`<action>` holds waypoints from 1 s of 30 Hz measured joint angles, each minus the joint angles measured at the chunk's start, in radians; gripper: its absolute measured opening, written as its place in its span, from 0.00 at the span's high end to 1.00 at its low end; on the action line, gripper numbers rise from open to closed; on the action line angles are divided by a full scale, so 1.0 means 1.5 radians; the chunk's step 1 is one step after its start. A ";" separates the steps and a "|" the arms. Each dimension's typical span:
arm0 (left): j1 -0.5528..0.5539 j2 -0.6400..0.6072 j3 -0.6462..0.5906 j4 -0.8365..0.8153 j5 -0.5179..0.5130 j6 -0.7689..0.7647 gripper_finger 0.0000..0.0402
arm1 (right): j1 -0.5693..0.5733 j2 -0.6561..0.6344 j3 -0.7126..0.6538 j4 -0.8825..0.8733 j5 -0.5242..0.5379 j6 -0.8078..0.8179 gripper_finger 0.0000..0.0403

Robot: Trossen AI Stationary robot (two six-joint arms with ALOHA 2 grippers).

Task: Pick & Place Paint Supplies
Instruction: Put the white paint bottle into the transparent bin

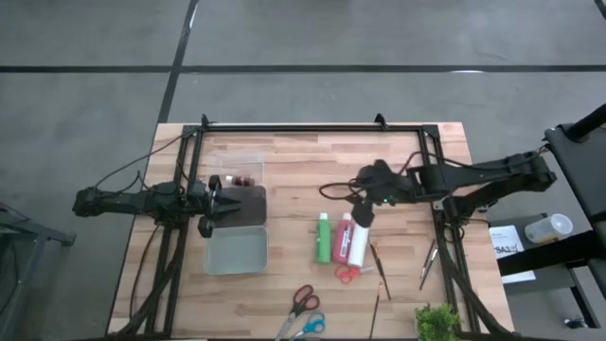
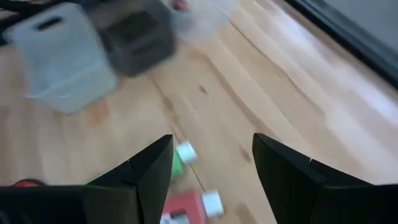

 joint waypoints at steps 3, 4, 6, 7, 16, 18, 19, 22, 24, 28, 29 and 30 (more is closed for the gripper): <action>0.000 0.000 0.000 0.000 0.000 0.000 0.68 | 0.008 -0.005 -0.010 -0.043 0.003 0.098 0.46; 0.000 0.000 0.000 0.000 0.000 0.000 0.68 | 0.012 -0.005 -0.012 -0.063 -0.001 0.133 0.46; 0.000 0.000 0.000 0.000 0.000 0.000 0.68 | 0.017 0.004 -0.015 -0.095 -0.025 0.205 0.46; 0.000 0.000 0.000 0.000 0.000 0.000 0.68 | 0.020 0.006 -0.016 -0.114 -0.039 0.238 0.46; 0.000 0.011 0.000 0.000 0.000 0.000 0.68 | 0.055 0.085 0.038 -0.266 -0.123 0.428 0.46; 0.000 0.012 0.000 0.000 0.001 0.000 0.68 | 0.060 0.114 0.070 -0.291 -0.121 0.442 0.46; 0.000 0.016 0.000 0.000 0.001 0.000 0.68 | 0.062 0.129 0.085 -0.296 -0.121 0.445 0.46; 0.000 0.018 0.000 0.000 0.001 0.000 0.68 | 0.068 0.177 0.121 -0.322 -0.126 0.447 0.46; 0.000 0.019 0.000 0.000 0.001 0.000 0.68 | 0.070 0.208 0.142 -0.344 -0.129 0.450 0.46; 0.000 0.018 0.000 0.000 0.000 0.000 0.68 | 0.074 0.251 0.167 -0.368 -0.153 0.479 0.46; 0.000 0.018 0.000 0.000 0.000 0.000 0.68 | 0.076 0.257 0.170 -0.369 -0.156 0.487 0.46; 0.000 0.018 0.000 0.000 0.000 0.000 0.68 | 0.080 0.261 0.170 -0.372 -0.156 0.496 0.46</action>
